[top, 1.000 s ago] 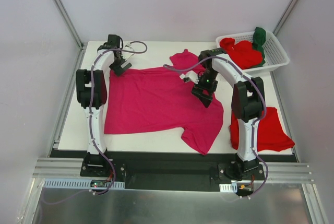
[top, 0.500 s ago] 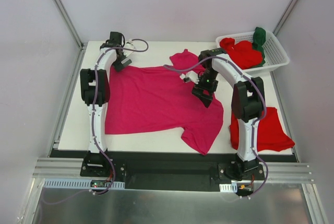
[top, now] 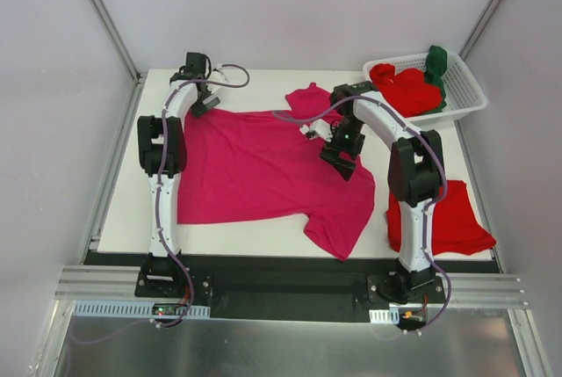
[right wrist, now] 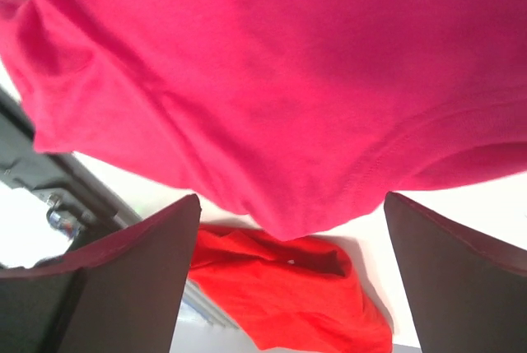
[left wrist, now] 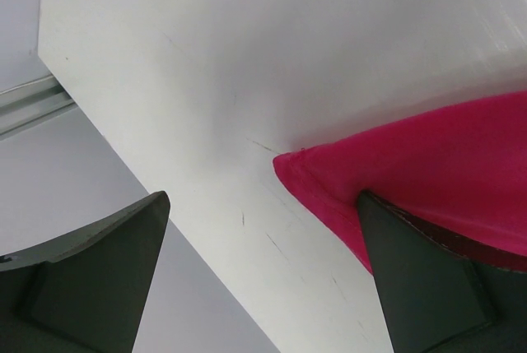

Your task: Fold and stack the t-shirts

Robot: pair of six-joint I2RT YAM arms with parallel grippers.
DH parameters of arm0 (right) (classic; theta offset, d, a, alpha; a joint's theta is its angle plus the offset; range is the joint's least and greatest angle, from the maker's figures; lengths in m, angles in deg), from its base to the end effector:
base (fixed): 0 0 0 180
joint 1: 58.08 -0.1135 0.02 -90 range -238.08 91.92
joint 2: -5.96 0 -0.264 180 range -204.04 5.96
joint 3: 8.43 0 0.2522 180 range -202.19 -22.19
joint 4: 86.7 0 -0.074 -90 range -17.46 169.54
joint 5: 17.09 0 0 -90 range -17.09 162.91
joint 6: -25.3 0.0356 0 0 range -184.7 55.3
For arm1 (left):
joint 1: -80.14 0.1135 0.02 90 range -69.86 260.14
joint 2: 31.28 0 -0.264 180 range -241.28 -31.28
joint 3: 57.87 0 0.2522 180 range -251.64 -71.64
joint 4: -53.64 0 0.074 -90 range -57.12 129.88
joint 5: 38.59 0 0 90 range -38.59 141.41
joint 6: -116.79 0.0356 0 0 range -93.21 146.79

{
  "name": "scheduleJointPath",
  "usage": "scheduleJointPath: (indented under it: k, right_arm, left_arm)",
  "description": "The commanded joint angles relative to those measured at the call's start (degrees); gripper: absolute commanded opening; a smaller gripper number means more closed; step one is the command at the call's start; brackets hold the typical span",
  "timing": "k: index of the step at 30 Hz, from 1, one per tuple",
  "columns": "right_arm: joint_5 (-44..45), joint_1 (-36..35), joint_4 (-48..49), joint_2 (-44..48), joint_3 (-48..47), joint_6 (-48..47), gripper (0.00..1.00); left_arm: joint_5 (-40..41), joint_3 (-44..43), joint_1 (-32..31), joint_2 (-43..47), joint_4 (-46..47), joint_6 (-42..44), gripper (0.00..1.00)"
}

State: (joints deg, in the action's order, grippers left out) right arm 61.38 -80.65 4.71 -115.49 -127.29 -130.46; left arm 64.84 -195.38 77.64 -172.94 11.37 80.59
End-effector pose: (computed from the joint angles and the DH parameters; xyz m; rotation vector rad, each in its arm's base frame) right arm 0.3735 0.1630 0.2185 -2.1381 2.2059 0.3000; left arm 0.5533 -0.0159 0.1803 1.0611 2.2290 0.6885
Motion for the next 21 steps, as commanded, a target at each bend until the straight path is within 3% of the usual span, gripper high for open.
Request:
scheduleJointPath:
  k: [1, 7, 14, 21]
  right_arm:
    - [3.8, 0.2, 4.1, 5.2, -1.5, 3.6, 0.96]
    - [5.7, 1.3, 7.3, 5.9, -5.9, 4.8, 0.96]
    - [4.1, 1.3, 7.2, 7.0, -4.4, 5.2, 0.96]
    - [5.6, 1.6, 9.3, 8.9, -2.1, 5.7, 0.96]
  left_arm:
    - [3.1, -3.6, 0.7, -2.5, 1.2, 0.3, 0.99]
    - [5.5, -5.5, 0.5, -4.1, 3.9, 1.6, 0.99]
    - [6.3, -5.6, 0.3, -4.5, 5.2, 3.0, 0.99]
    - [1.1, 0.6, -0.7, 11.0, 5.2, -6.5, 0.99]
